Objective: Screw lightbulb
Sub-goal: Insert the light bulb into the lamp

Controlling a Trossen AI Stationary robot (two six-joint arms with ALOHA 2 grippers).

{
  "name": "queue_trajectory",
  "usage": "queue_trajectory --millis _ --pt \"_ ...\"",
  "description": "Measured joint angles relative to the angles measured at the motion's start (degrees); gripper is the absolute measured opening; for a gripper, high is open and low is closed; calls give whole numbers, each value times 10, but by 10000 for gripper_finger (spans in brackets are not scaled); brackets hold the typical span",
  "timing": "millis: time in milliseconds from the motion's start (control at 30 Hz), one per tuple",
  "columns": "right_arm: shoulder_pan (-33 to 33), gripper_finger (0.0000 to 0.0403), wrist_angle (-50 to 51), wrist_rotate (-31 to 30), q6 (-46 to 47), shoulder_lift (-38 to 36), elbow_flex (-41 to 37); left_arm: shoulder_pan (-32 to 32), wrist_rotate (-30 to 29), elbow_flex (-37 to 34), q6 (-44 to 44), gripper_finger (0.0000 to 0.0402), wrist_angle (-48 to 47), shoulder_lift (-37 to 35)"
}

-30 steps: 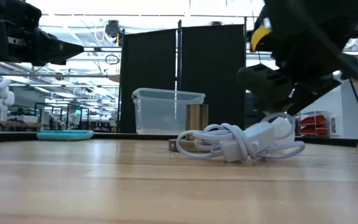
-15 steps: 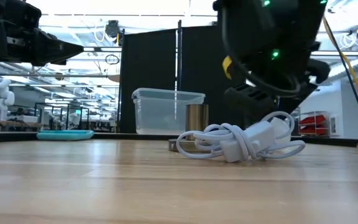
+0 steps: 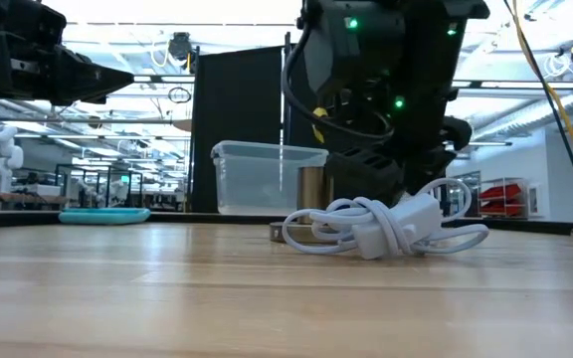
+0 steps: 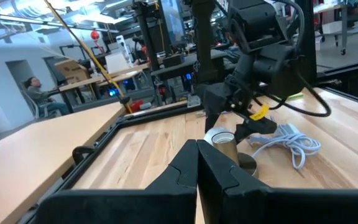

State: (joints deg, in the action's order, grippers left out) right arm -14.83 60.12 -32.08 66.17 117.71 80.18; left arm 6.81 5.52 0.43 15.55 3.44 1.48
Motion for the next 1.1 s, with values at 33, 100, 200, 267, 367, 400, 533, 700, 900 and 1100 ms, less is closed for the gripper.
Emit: queue_trajectory --millis 33,100,200,267,367,400,533,700,900,1100 --pt "3 315 1 -1 0 0 0 0 0 0 0 0 0 0" --pt "10 315 1 -7 -1 0 0 0 0 0 0 0 0 0" --pt "23 315 0 -7 0 0 0 0 0 0 0 0 0 0" --pt "29 315 -4 -4 -5 0 0 0 0 0 0 0 0 0" --pt "38 315 -8 12 -20 0 0 0 0 0 0 0 0 0" --pt "40 314 -8 19 -26 0 0 0 0 0 0 0 0 0" --pt "44 299 -12 39 -45 0 0 0 0 0 0 0 0 0" --pt "43 258 -15 50 -59 -1 0 0 0 0 0 0 0 0" --pt "43 250 -15 62 -87 -2 1 0 0 0 0 0 0 0" --pt "42 250 38 94 -135 -6 31 0 0 0 0 0 0 0"
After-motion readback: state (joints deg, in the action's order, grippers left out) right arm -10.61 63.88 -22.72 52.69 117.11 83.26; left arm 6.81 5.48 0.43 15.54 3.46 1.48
